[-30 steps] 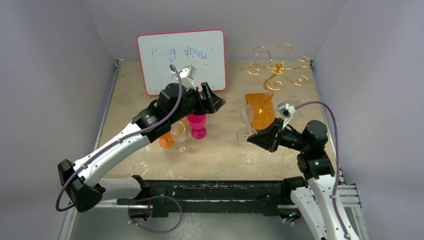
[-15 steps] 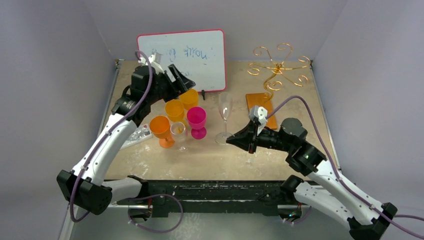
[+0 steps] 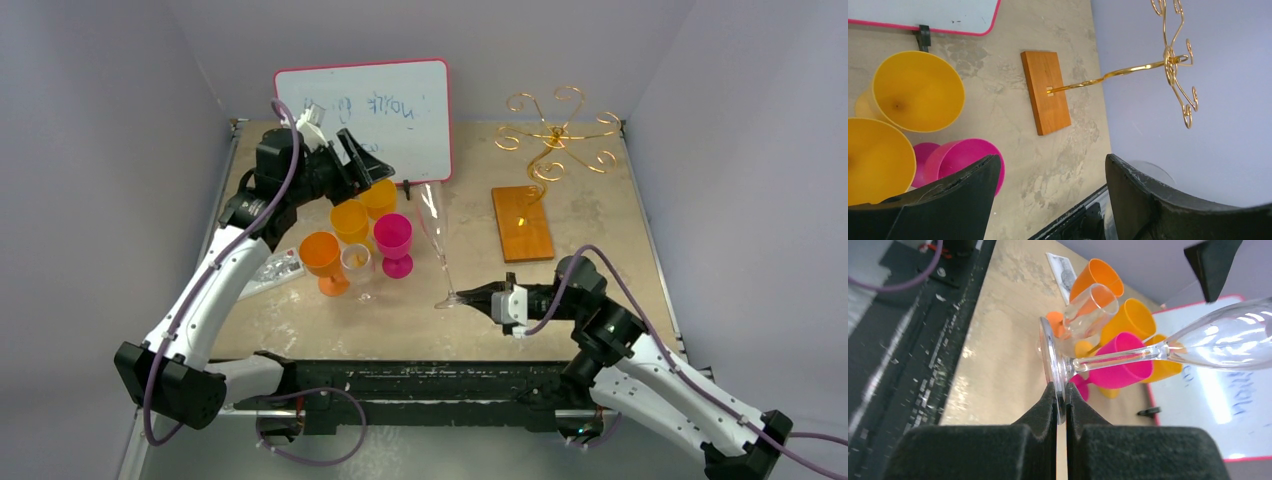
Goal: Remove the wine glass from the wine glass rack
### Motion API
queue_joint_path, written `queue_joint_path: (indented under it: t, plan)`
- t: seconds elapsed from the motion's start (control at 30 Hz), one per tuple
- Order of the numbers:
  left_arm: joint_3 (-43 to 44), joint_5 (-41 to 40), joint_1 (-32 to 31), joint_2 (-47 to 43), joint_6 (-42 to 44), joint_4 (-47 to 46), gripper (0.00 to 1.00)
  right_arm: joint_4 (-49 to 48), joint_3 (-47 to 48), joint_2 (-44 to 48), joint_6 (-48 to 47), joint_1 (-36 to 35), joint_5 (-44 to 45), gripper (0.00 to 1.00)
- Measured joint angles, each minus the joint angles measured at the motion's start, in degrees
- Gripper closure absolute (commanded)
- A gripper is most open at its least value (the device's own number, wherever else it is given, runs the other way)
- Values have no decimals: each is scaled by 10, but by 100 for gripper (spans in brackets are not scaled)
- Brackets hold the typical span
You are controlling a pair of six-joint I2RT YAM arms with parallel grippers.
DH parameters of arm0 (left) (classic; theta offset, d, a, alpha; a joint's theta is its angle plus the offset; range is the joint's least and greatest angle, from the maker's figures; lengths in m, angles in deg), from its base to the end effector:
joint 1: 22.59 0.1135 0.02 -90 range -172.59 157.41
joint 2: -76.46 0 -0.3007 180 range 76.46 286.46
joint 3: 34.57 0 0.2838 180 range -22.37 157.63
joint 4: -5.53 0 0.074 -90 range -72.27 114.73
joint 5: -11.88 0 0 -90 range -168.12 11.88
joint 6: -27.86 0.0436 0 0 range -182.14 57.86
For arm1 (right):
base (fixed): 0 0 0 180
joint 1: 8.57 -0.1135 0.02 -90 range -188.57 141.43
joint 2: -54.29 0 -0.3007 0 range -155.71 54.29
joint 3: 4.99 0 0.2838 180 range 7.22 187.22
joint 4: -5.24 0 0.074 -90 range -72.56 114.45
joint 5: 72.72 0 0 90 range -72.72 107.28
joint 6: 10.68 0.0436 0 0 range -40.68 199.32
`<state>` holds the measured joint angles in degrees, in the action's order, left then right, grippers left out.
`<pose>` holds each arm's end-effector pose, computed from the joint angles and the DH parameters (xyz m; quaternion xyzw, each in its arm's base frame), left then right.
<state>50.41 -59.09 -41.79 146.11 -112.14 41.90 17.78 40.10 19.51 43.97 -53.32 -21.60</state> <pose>0.2755 -0.1110 0.4291 -0.1257 0.8086 -0.4292 0.3822 0.0944 0.1321 0.3316 -0.6139 0.3718 0.2926 0.6318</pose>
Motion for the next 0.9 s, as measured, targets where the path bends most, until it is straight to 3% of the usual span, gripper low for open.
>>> queue_joint_path:
  t: [0.23,0.5,0.9]
  plan:
    - [2,21,0,10,0,9,25,44,-1,-15,-176,-5,-26,100]
    - [16,52,0,10,6,25,28,66,-5,-15,-234,-7,-26,100]
    - [18,201,0,9,115,106,35,101,-1,-28,-282,-10,-21,100]
